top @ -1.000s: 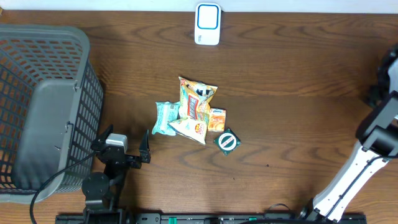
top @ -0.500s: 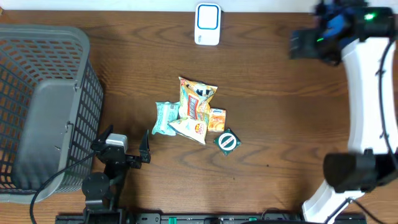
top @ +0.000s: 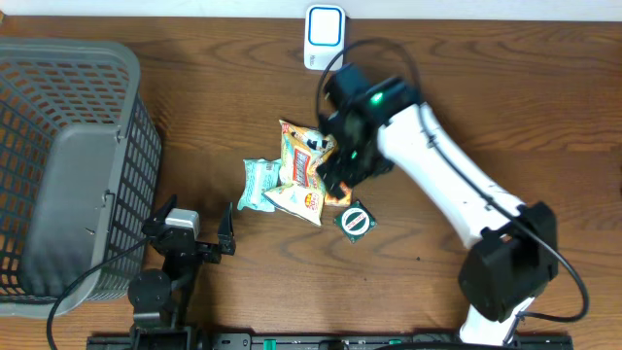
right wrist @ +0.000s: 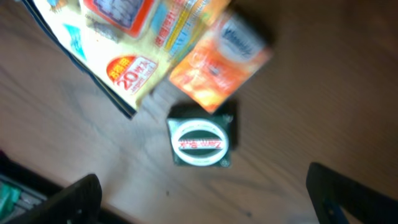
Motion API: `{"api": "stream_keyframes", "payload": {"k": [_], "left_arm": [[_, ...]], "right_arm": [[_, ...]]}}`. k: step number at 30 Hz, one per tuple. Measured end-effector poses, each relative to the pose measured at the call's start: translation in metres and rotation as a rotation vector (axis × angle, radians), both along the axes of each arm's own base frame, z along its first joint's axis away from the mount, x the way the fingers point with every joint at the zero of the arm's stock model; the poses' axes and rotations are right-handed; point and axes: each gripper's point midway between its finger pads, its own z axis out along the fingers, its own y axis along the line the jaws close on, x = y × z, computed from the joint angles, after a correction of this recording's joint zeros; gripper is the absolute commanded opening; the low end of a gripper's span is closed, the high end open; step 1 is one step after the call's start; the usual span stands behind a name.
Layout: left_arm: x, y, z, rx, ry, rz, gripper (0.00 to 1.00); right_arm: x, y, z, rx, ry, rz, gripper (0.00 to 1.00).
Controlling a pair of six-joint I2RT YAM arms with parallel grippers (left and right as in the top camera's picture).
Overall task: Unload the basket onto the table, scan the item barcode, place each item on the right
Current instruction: 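Reach the right gripper to the items and grasp the green tin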
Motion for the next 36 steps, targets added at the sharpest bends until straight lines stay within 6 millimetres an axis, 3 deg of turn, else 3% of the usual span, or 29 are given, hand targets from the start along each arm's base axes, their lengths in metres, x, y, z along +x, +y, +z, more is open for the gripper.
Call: {"api": "stream_keyframes", "payload": {"k": [3,7,14,17,21,31,36], "left_arm": [[0.0,0.0,0.0,0.0,0.0,0.0,0.98],[0.0,0.0,0.0,0.0,0.0,0.0,0.98],[0.0,0.0,0.0,0.0,0.0,0.0,0.98],[0.0,0.0,0.0,0.0,0.0,0.0,0.98],[0.0,0.0,0.0,0.0,0.0,0.0,0.98],[0.0,0.0,0.0,0.0,0.0,0.0,0.98],[0.0,0.0,0.0,0.0,0.0,0.0,0.98]], "right_arm": [[-0.014,0.008,-0.027,-0.025,0.007,0.05,0.99],[-0.025,0.003,-0.057,-0.06,0.018,0.071,0.99],[-0.029,-0.003,-0.086,-0.066,0.01,0.068,0.99],[-0.037,-0.006,-0.099,-0.062,0.028,0.07,0.89],[-0.041,-0.006,-0.107,-0.052,0.037,0.069,0.72],[-0.041,-0.005,-0.113,-0.042,0.031,0.039,0.75],[-0.044,-0.008,-0.118,-0.049,0.035,0.036,0.65]]}}
